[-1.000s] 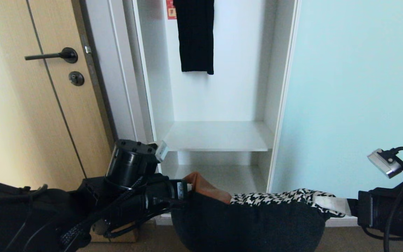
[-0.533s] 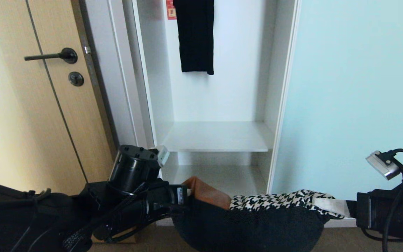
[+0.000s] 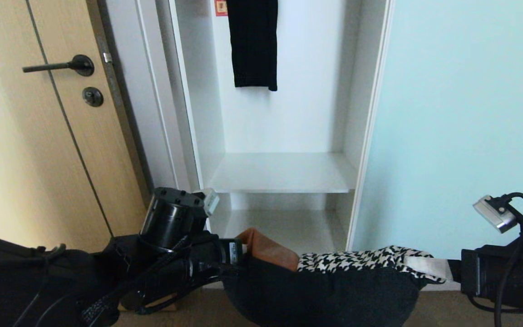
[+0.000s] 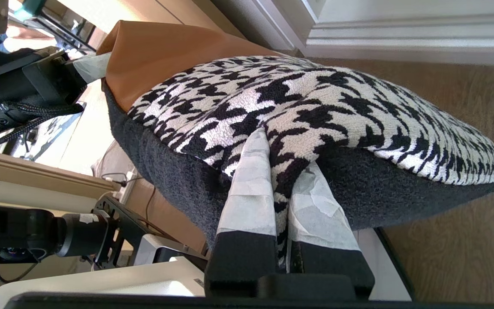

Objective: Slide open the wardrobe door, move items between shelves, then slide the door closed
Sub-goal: Place the pillow on the lower shelf

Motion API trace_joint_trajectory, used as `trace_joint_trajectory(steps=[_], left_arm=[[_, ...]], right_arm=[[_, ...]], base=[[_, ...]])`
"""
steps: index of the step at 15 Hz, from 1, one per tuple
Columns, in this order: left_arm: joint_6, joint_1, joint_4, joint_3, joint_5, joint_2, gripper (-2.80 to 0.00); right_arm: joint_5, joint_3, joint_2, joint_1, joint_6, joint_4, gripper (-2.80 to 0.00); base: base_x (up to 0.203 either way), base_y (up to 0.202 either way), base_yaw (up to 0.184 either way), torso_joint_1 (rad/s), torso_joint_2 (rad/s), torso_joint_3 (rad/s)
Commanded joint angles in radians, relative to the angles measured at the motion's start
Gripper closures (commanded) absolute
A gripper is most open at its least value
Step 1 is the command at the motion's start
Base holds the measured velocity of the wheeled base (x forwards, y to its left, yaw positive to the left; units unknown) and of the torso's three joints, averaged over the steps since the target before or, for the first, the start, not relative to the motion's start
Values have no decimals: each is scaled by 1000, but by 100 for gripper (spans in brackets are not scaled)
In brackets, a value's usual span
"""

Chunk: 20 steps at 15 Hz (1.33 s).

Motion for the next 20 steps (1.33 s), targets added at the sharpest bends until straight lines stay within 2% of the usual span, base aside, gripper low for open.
trace_joint_trajectory(steps=[1,20], left_arm=[[-3,0,-3,6,0,2,0],[-17,1,-9,3,2,34,0]], right_arm=[[2,-2,9,1,3,-2,0],[2,5,73,9,5,-38,0]], base=[[0,0,0,2,5,-181],[0,0,0,3,3,-197]])
